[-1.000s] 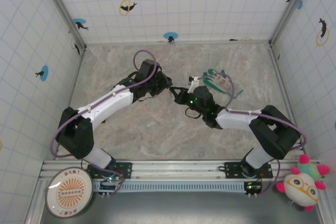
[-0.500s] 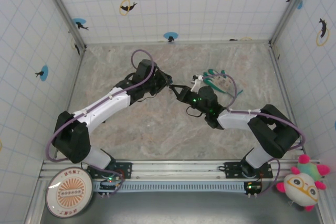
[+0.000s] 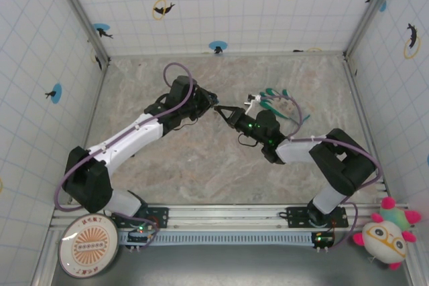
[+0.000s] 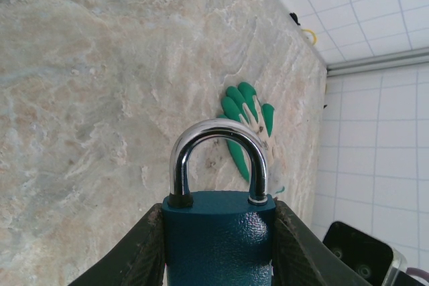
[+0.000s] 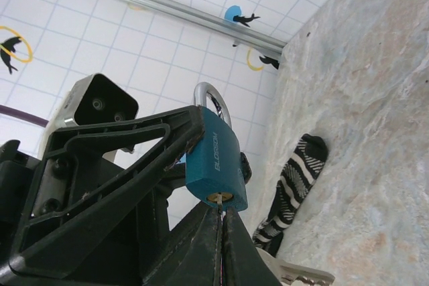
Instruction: Unlock with the key
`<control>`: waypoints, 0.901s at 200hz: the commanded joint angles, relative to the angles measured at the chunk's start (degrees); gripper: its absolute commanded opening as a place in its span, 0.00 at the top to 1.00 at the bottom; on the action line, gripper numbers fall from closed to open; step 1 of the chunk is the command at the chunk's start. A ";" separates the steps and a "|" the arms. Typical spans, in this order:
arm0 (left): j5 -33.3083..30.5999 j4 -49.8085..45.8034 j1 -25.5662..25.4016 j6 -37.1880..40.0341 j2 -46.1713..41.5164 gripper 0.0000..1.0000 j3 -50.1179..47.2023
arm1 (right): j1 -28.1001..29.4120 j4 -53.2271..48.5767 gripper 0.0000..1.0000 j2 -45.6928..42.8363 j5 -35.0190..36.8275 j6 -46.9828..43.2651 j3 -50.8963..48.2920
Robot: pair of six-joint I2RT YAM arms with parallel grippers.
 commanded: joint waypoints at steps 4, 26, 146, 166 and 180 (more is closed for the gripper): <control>6.83 1.14 -1.56 0.62 -2.97 1.00 -0.73 | -1.19 3.53 1.00 2.12 2.58 3.73 -0.29; 6.72 1.58 -1.47 0.43 -3.48 1.00 -1.15 | -1.13 5.82 1.00 3.03 2.27 5.64 -0.68; 6.55 5.32 -0.71 -0.11 -6.31 1.00 -3.68 | -0.67 16.13 1.00 8.18 1.39 13.67 -0.81; 6.63 5.78 -0.61 -0.20 -6.54 1.00 -3.87 | -0.53 17.66 1.00 9.09 1.61 14.70 -0.81; 6.62 5.97 -0.58 -0.21 -6.71 1.00 -4.00 | -0.46 18.52 1.00 9.54 1.57 15.36 -0.68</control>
